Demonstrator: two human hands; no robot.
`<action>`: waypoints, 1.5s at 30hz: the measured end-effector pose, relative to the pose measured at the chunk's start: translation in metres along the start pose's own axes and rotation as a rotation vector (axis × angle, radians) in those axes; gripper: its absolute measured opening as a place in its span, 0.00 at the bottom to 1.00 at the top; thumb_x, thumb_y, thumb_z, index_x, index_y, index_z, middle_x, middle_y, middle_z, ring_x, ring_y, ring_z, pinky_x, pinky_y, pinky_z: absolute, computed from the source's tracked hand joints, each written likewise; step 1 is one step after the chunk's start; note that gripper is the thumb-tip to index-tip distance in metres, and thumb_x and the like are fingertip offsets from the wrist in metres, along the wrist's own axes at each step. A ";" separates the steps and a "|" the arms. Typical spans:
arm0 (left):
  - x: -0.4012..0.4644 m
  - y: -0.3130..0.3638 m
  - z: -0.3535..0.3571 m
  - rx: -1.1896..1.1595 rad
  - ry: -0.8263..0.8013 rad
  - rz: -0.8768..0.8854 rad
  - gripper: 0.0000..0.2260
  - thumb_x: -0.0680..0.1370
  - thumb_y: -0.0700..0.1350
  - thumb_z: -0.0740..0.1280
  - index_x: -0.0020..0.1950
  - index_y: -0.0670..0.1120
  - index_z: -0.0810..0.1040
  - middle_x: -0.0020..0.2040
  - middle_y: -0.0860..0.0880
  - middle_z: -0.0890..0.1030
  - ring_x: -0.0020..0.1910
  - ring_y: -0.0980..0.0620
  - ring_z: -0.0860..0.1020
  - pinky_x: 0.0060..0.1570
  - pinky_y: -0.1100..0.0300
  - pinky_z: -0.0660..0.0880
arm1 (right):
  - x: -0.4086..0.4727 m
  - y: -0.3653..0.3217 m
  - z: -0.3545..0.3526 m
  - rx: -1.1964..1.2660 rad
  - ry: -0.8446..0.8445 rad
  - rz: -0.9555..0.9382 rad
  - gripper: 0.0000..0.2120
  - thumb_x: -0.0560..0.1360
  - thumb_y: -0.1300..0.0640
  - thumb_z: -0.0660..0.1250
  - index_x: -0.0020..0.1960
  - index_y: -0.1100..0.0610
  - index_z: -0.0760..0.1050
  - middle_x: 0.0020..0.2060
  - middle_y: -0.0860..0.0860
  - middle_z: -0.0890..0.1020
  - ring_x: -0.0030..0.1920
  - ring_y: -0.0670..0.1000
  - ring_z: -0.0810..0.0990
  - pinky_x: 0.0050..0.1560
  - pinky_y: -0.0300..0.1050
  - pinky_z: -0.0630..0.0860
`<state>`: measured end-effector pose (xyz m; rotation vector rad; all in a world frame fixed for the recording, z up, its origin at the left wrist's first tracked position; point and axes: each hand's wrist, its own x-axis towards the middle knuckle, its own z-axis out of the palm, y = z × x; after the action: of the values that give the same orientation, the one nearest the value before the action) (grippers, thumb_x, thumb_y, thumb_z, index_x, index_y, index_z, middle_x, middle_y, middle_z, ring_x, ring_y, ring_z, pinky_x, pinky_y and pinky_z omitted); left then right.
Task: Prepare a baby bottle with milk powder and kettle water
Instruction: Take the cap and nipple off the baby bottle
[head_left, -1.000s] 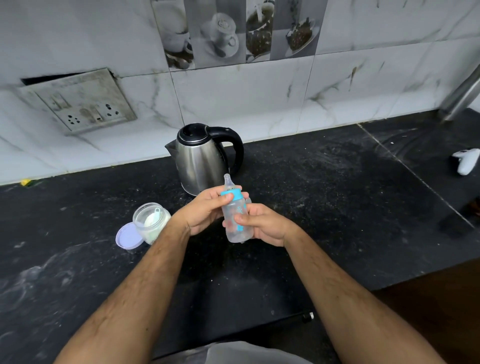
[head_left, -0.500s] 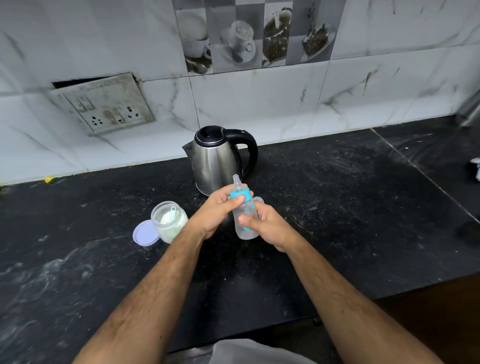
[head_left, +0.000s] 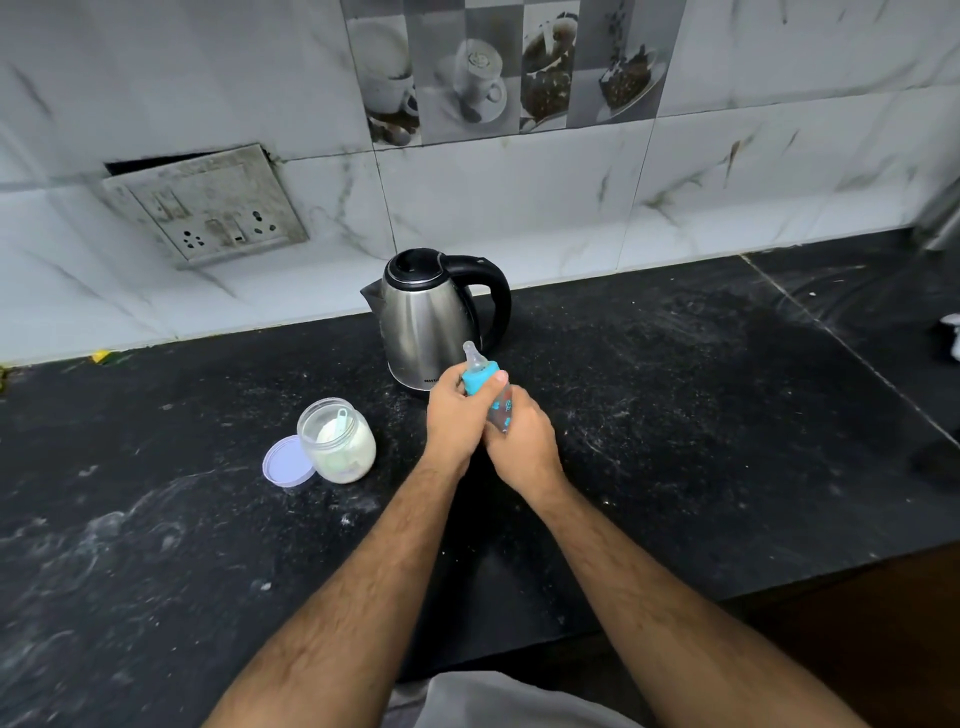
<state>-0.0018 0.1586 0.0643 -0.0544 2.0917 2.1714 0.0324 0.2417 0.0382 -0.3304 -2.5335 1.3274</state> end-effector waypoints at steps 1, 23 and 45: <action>0.001 0.000 -0.003 -0.015 -0.027 -0.014 0.12 0.75 0.45 0.74 0.56 0.44 0.79 0.50 0.43 0.85 0.51 0.46 0.84 0.52 0.52 0.82 | 0.001 0.001 -0.002 0.006 -0.040 0.018 0.17 0.74 0.56 0.72 0.61 0.58 0.74 0.53 0.51 0.80 0.52 0.51 0.79 0.53 0.50 0.78; 0.007 -0.018 -0.004 -0.099 -0.118 -0.066 0.12 0.70 0.41 0.78 0.51 0.45 0.81 0.45 0.47 0.86 0.43 0.50 0.85 0.39 0.63 0.79 | -0.002 0.026 -0.030 0.034 -0.251 0.123 0.20 0.71 0.50 0.74 0.60 0.53 0.74 0.48 0.48 0.81 0.47 0.48 0.80 0.45 0.41 0.76; 0.002 -0.019 -0.032 -0.112 -0.301 -0.119 0.16 0.76 0.37 0.71 0.64 0.43 0.78 0.51 0.47 0.86 0.50 0.49 0.83 0.50 0.58 0.79 | -0.009 0.027 -0.031 0.161 -0.341 0.140 0.19 0.72 0.52 0.75 0.59 0.56 0.76 0.52 0.51 0.82 0.51 0.50 0.81 0.53 0.48 0.79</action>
<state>-0.0040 0.1271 0.0437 0.1259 1.7587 2.0764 0.0537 0.2777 0.0316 -0.2727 -2.6887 1.7627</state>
